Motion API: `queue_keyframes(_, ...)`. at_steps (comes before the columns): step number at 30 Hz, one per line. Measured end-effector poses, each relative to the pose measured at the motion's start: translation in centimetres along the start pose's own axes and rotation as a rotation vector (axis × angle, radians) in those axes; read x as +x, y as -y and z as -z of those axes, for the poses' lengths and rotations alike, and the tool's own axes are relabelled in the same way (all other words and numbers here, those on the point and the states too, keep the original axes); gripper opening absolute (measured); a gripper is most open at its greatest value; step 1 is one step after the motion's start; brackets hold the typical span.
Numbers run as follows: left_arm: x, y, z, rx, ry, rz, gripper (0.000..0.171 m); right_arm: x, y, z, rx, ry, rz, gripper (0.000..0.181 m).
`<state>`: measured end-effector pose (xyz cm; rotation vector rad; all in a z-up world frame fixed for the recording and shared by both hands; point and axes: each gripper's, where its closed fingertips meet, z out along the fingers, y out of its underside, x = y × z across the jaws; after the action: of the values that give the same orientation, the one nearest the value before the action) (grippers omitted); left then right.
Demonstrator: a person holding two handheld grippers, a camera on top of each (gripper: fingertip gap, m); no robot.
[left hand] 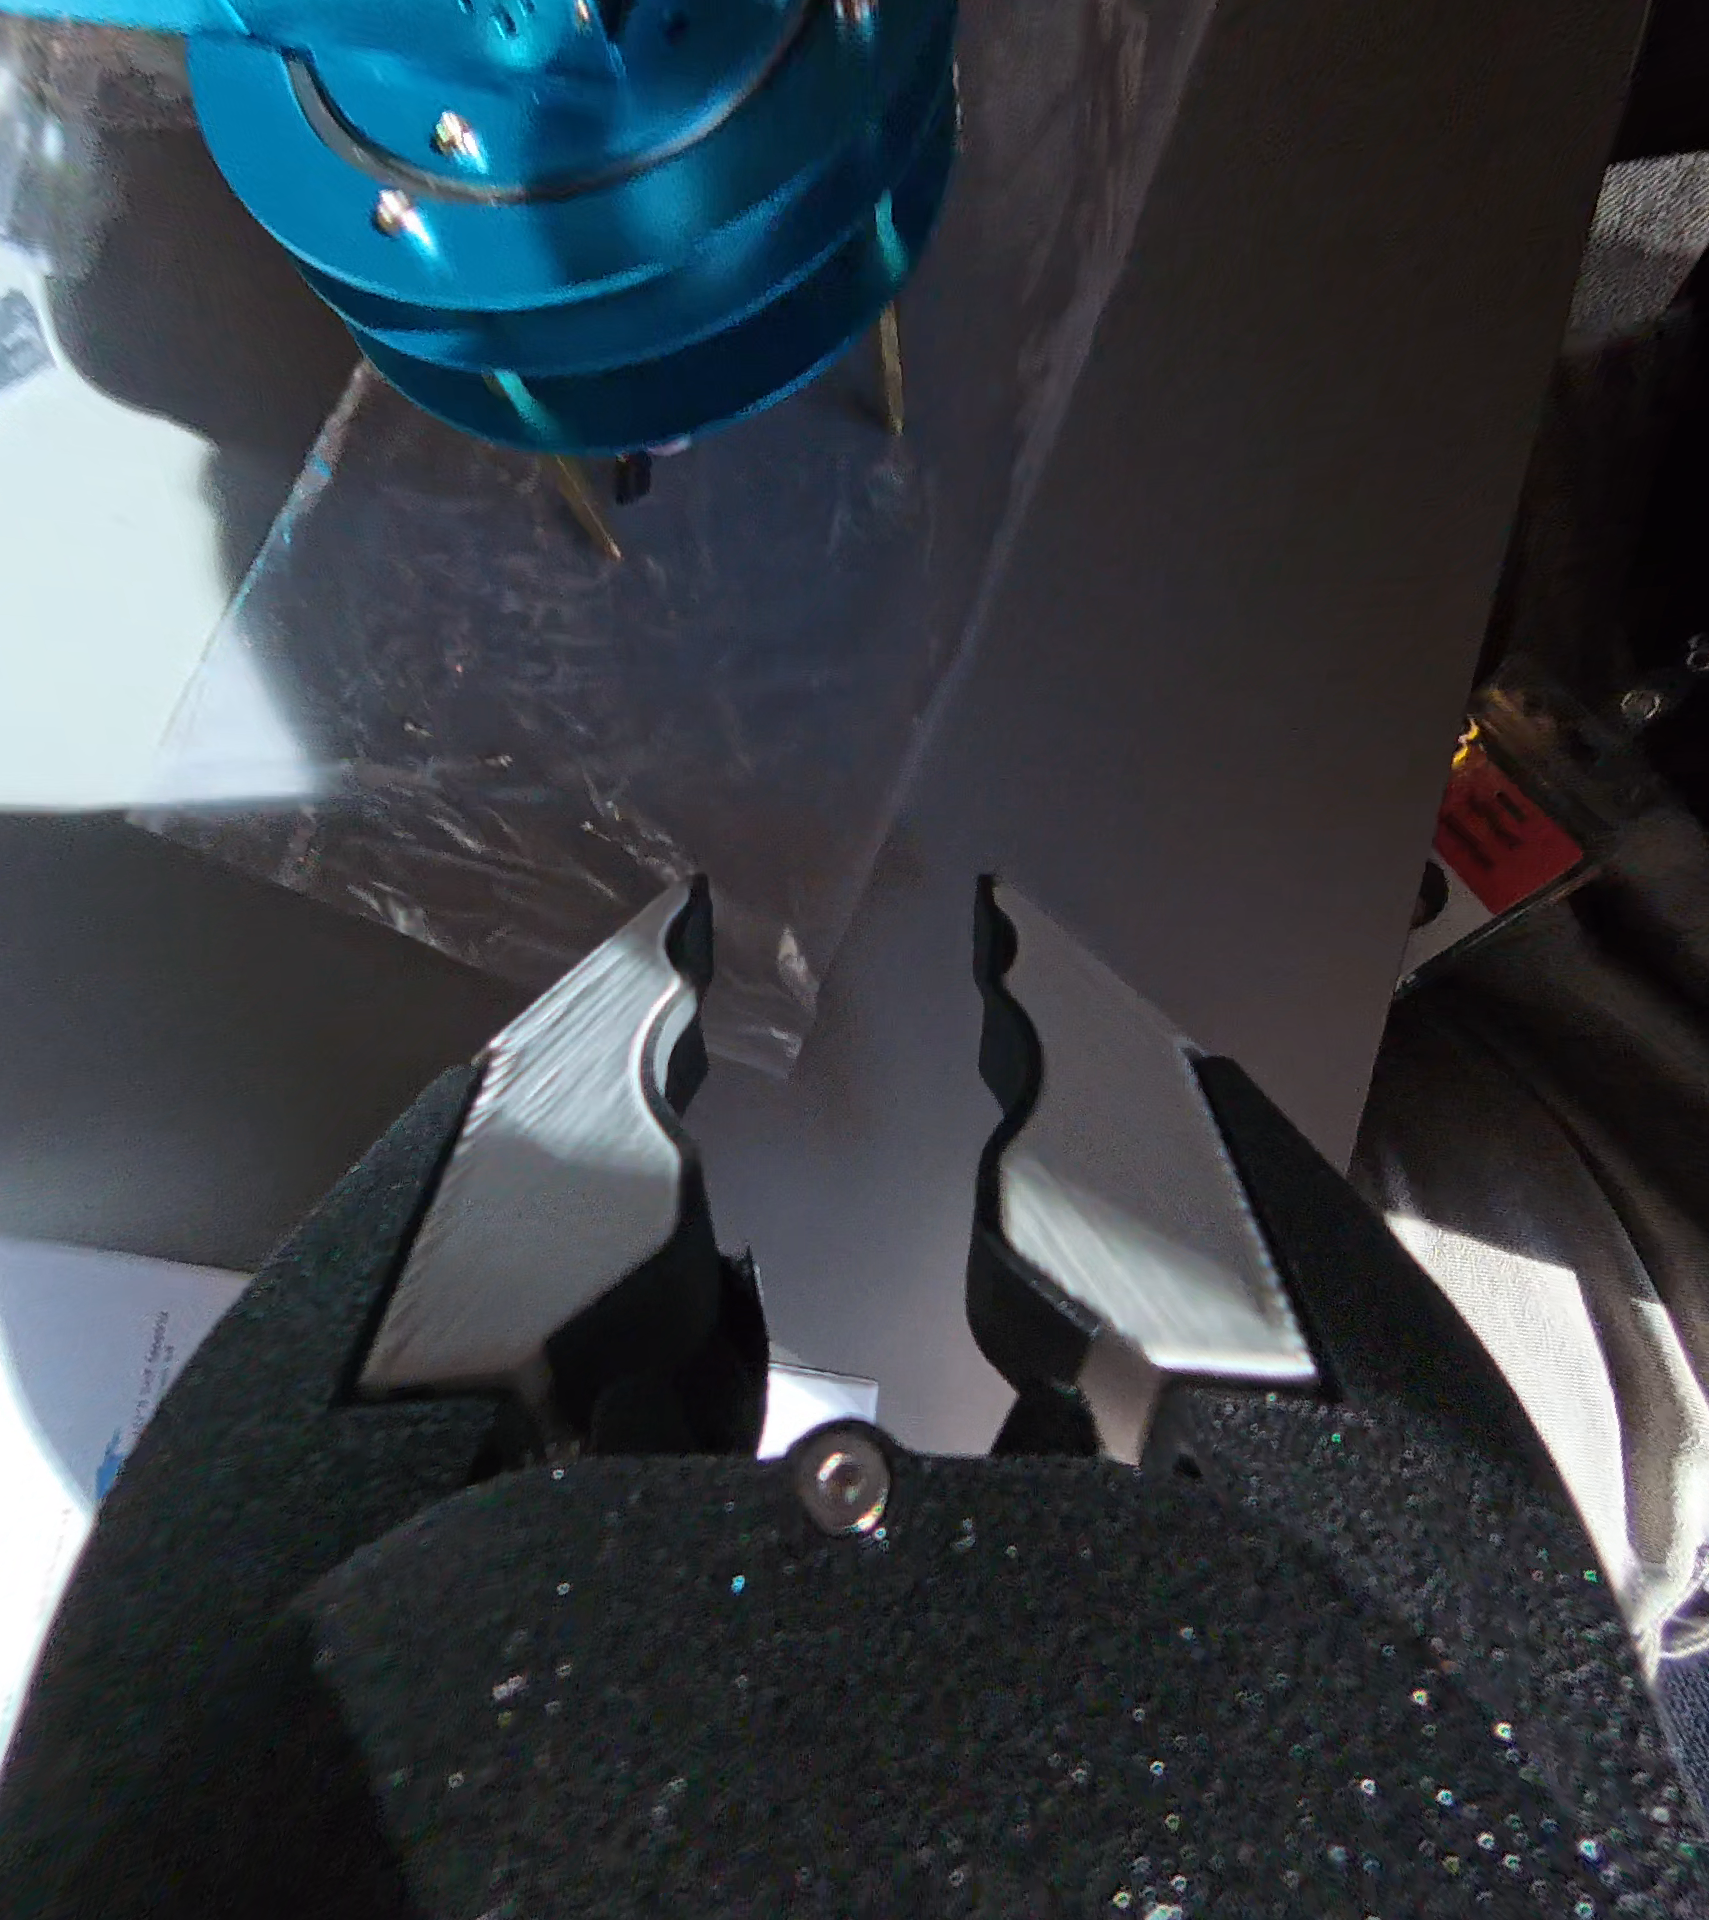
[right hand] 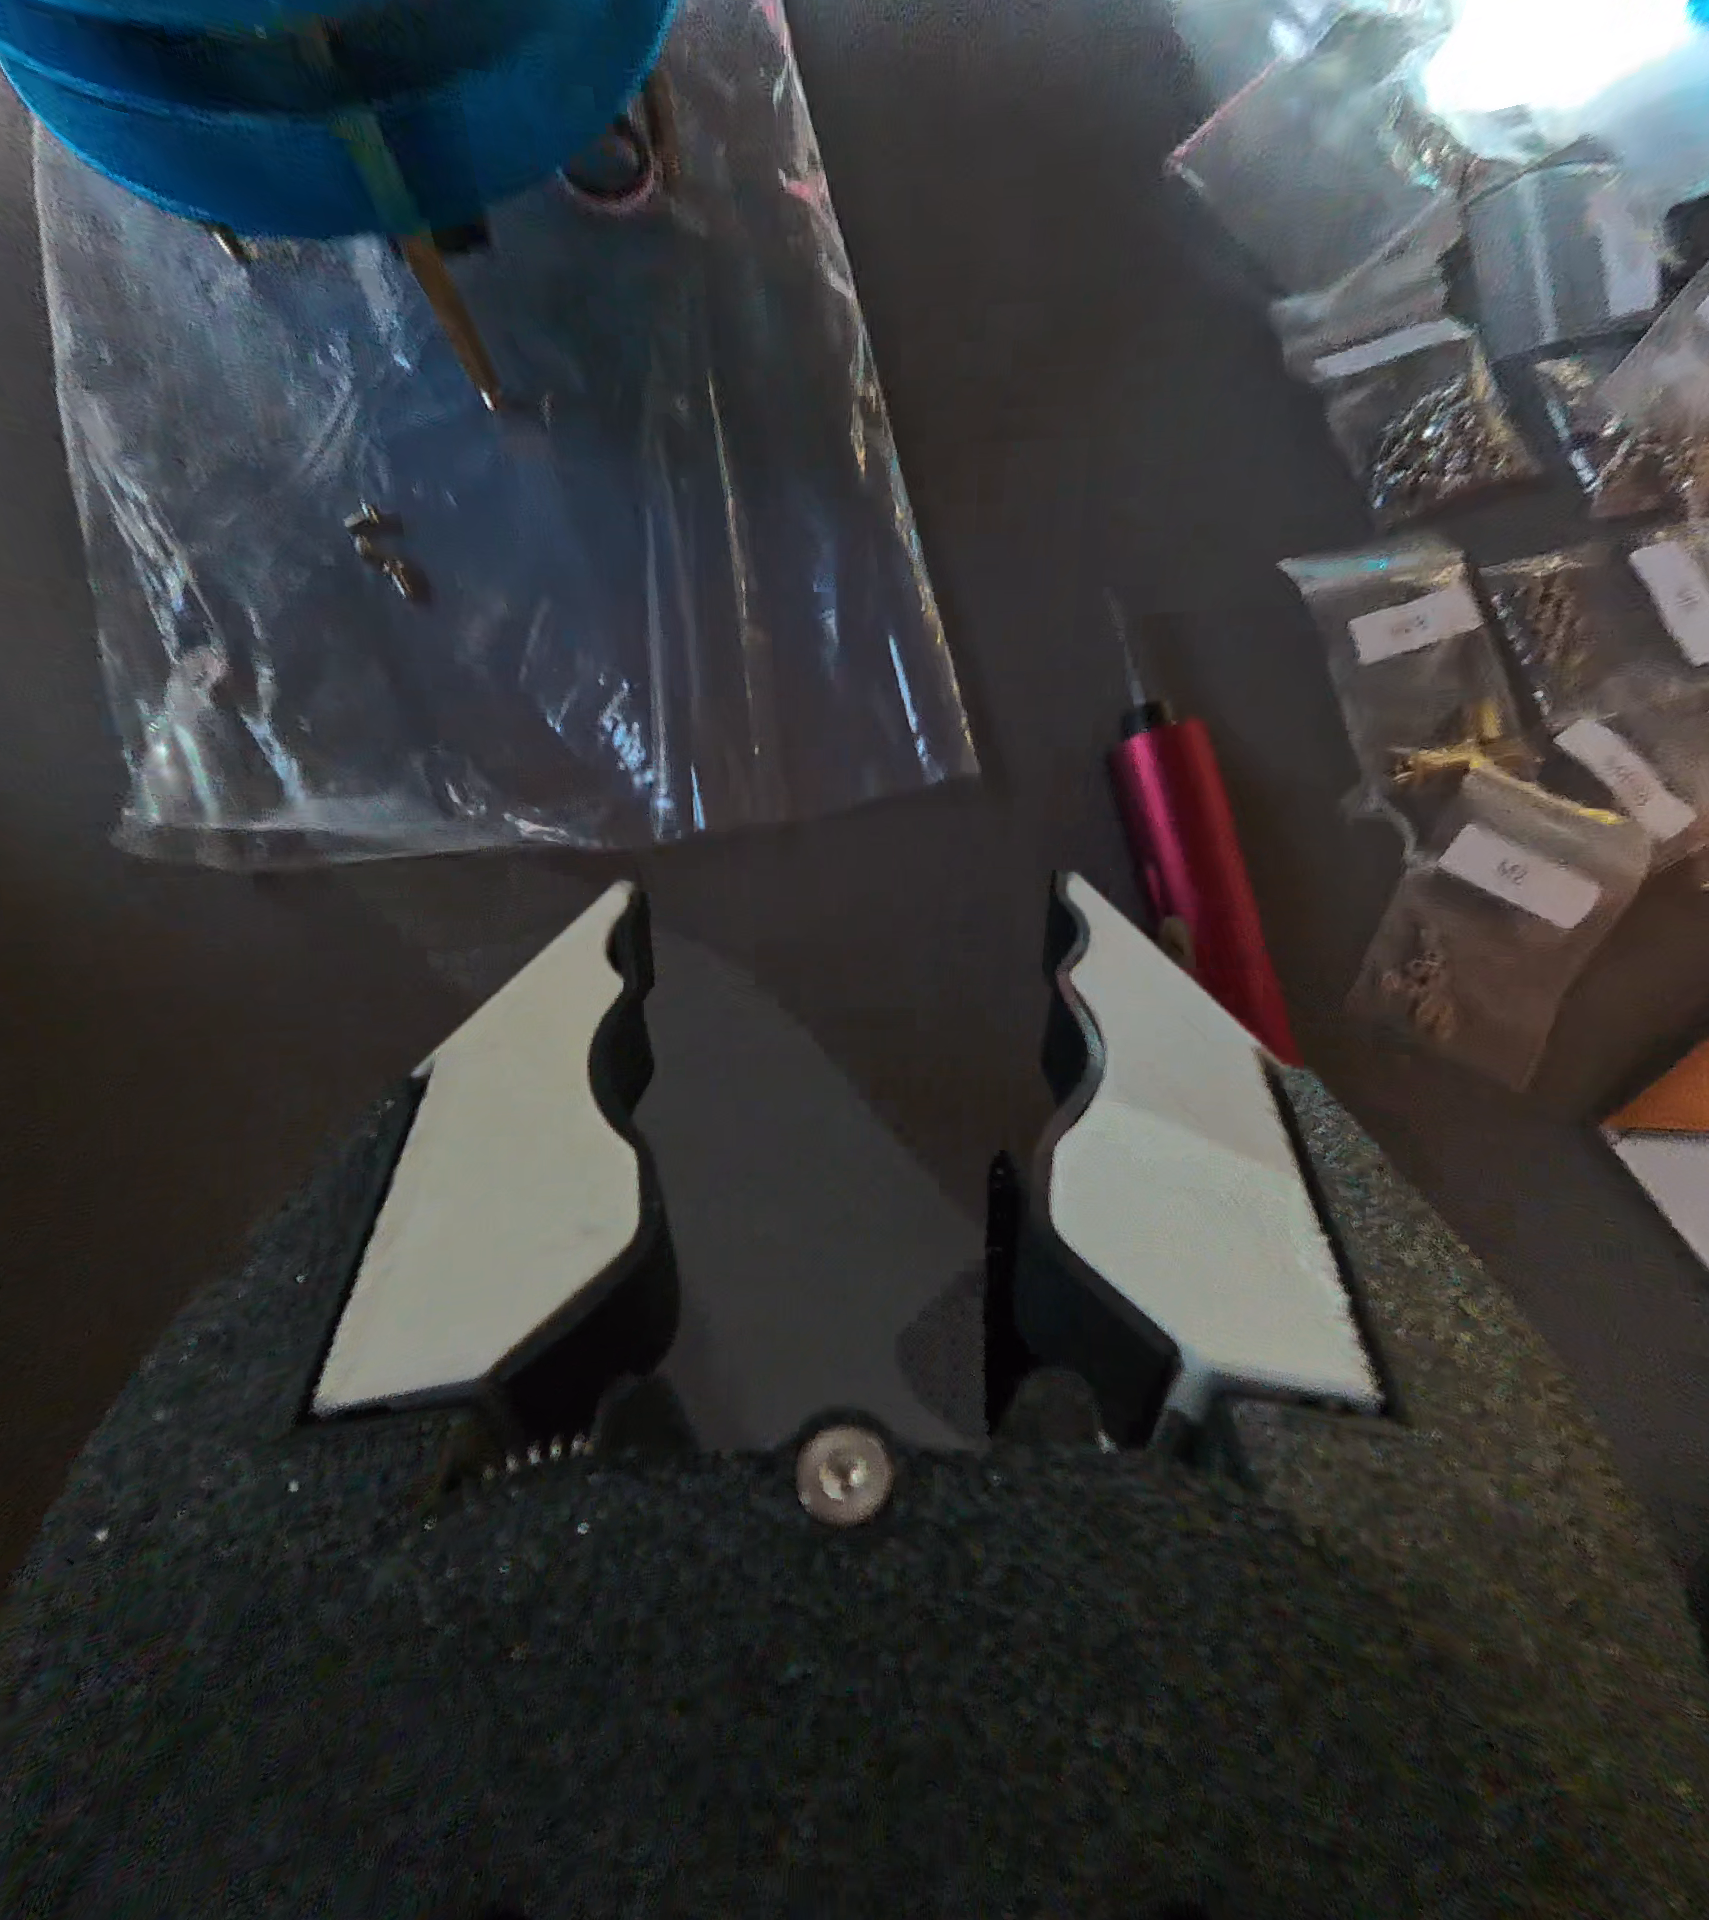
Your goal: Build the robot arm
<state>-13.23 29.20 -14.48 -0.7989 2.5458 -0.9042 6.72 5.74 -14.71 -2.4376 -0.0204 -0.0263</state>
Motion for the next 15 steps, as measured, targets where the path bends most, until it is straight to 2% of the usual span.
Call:
queue_keyframes(2,0.4,-1.1,-0.5,-0.051,0.013,-0.006,0.049,-0.2,-0.4,-1.2,-0.014,0.009,0.026,0.074)
queue_keyframes(5,1.0,-0.8,-0.6,-0.055,-0.011,-0.002,0.045,-0.8,0.9,-2.1,0.016,0.049,0.05,0.066)
queue_keyframes(7,1.1,-1.0,-0.8,-0.07,-0.007,-0.007,0.035,-1.2,1.1,-2.5,0.005,0.077,0.076,0.052)
queue_keyframes(8,1.3,-0.9,-0.8,-0.065,-0.014,0.0,0.024,-1.2,1.1,-2.6,0.004,0.093,0.072,0.041)
queue_keyframes(10,1.8,-1.1,-0.7,-0.063,-0.017,0.004,0.018,-1.0,0.7,-2.3,-0.012,0.111,0.049,0.038)
queue_keyframes(13,1.8,-1.3,0.4,-0.05,0.002,0.014,0.034,-0.4,-0.1,-1.1,-0.043,0.078,0.046,0.053)
queue_keyframes(15,-0.2,-0.8,2.1,0.008,0.066,0.05,0.035,-0.2,0.5,-0.2,-0.003,0.045,0.041,0.058)
